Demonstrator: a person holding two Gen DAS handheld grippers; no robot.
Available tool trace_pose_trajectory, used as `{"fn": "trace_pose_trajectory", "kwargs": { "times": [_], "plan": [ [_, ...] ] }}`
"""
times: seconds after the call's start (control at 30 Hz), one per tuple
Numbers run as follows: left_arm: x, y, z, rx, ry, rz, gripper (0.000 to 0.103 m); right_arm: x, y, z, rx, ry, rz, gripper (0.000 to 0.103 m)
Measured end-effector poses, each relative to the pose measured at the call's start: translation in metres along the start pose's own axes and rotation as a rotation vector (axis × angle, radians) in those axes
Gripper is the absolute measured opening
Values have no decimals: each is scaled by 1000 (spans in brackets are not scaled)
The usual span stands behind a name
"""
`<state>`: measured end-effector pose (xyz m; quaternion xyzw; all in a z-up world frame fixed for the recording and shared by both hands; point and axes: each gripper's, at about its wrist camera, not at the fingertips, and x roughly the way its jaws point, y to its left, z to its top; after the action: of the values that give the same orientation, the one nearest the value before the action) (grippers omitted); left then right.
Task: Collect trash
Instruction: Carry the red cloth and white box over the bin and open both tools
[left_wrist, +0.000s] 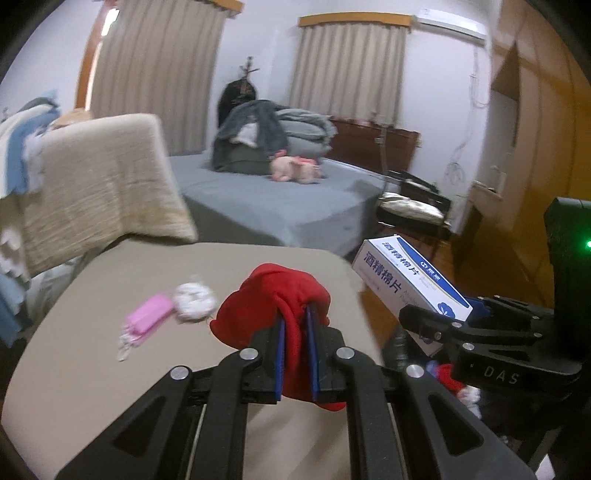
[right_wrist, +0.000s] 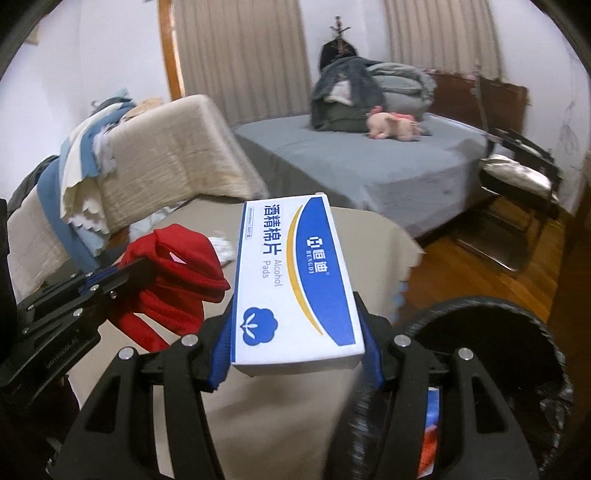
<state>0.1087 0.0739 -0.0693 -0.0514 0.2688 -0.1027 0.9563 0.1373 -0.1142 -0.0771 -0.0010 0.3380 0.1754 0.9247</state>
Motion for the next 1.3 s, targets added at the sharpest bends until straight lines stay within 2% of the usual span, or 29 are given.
{"fn": "trace_pose_trajectory", "kwargs": {
  "times": [0.43, 0.83, 1.1, 1.3],
  "plan": [
    [25, -109, 4, 114, 13, -212, 10, -59, -99, -37, 116, -17, -201, 55],
    [59, -187, -5, 196, 61, -358, 10, -79, -160, -73, 200, 5, -327, 55],
    [84, -216, -17, 231, 114, -412, 10, -82, -188, -96, 249, 30, -378, 55],
    [100, -224, -30, 246, 176, -438, 11, -79, -198, -111, 267, 62, -399, 56]
  ]
}}
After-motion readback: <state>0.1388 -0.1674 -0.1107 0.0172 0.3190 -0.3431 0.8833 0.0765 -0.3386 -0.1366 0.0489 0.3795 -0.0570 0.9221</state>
